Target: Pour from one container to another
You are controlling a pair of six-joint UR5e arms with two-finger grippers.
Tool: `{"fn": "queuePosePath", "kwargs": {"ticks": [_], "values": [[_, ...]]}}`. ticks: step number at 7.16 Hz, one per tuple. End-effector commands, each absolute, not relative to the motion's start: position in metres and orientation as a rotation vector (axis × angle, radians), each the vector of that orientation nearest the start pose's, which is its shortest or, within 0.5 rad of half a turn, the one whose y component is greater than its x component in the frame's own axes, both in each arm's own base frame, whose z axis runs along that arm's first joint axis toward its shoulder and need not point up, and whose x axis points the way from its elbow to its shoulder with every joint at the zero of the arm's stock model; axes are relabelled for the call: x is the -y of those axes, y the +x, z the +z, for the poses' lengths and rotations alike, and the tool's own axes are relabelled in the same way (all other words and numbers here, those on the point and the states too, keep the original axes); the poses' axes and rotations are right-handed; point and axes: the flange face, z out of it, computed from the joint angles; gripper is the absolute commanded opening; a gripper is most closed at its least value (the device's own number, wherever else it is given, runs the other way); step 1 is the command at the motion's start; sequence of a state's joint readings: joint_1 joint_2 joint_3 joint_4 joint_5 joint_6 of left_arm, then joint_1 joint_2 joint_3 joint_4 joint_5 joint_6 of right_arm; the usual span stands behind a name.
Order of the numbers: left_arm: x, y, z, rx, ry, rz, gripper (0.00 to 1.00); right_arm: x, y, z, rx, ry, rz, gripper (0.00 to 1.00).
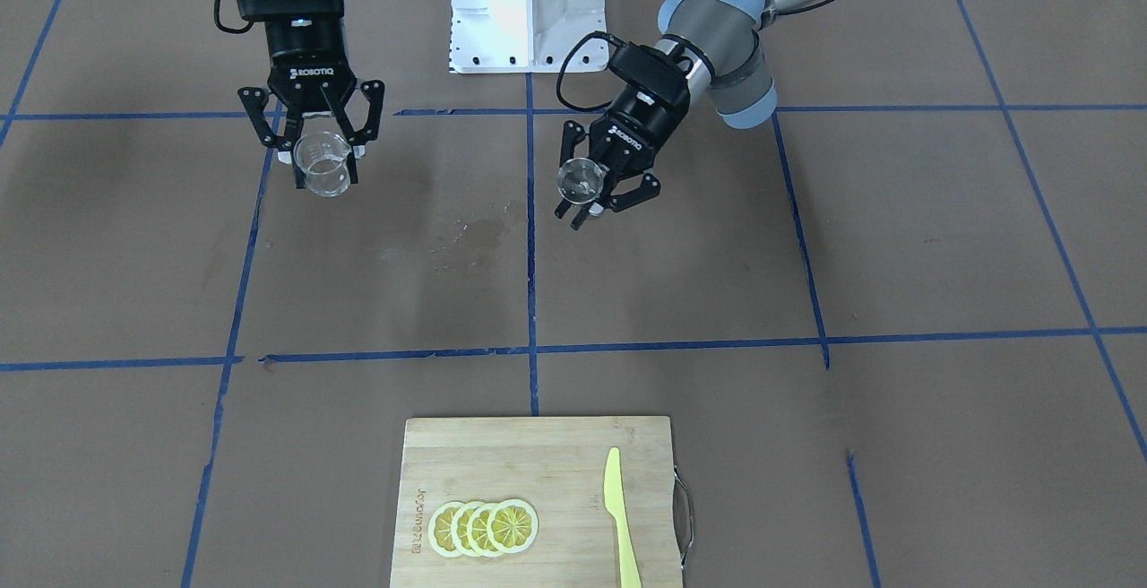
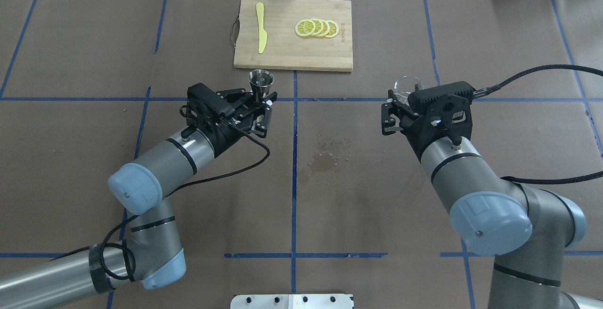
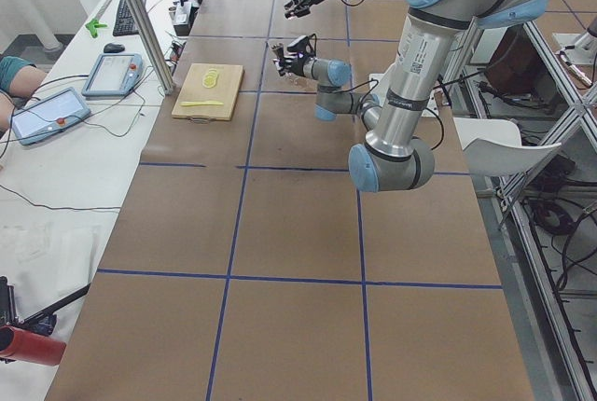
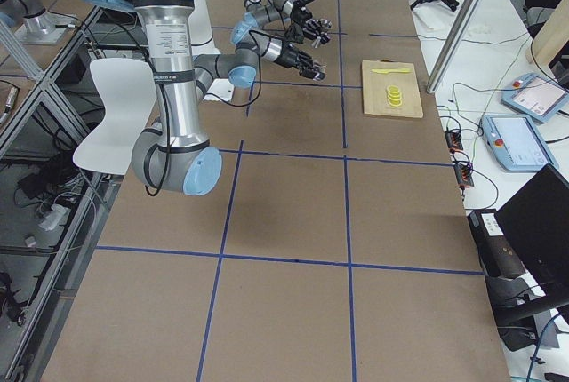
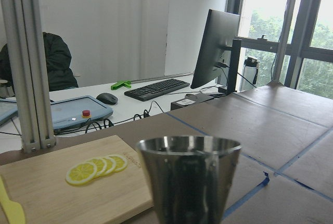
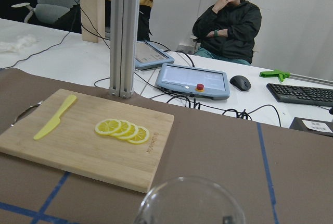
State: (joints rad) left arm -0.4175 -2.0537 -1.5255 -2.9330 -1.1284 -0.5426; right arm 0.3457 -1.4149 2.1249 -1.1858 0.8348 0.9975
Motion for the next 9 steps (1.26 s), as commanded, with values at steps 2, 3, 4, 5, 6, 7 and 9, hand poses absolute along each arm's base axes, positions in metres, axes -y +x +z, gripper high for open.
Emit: {"fn": "queuePosePath", "kwargs": {"ticks": [2, 3, 4, 5, 6, 7, 9], "values": [[0.463, 0.435, 0.309, -0.987, 1.358, -0.070, 0.00, 0.365, -0.344, 0.321, 0.568, 0.998, 0.277, 0.00], [0.476, 0.418, 0.319, -0.945, 1.357, -0.090, 0.00, 0.378, -0.331, 0.326, 0.569, 0.967, 0.291, 0.00], [0.487, 0.401, 0.336, -0.889, 1.346, -0.099, 0.00, 0.390, -0.321, 0.330, 0.577, 0.933, 0.307, 0.00], [0.504, 0.377, 0.344, -0.829, 1.343, -0.123, 0.00, 0.396, -0.328, 0.348, 0.610, 0.880, 0.426, 0.00], [0.511, 0.354, 0.355, -0.778, 1.333, -0.137, 0.00, 0.399, -0.337, 0.361, 0.616, 0.855, 0.471, 0.00], [0.515, 0.338, 0.354, -0.778, 1.335, -0.170, 0.00, 0.400, -0.337, 0.373, 0.596, 0.854, 0.480, 0.00], [0.510, 0.322, 0.354, -0.779, 1.291, -0.219, 0.00, 0.374, -0.345, 0.395, 0.581, 0.886, 0.542, 0.00]]}}
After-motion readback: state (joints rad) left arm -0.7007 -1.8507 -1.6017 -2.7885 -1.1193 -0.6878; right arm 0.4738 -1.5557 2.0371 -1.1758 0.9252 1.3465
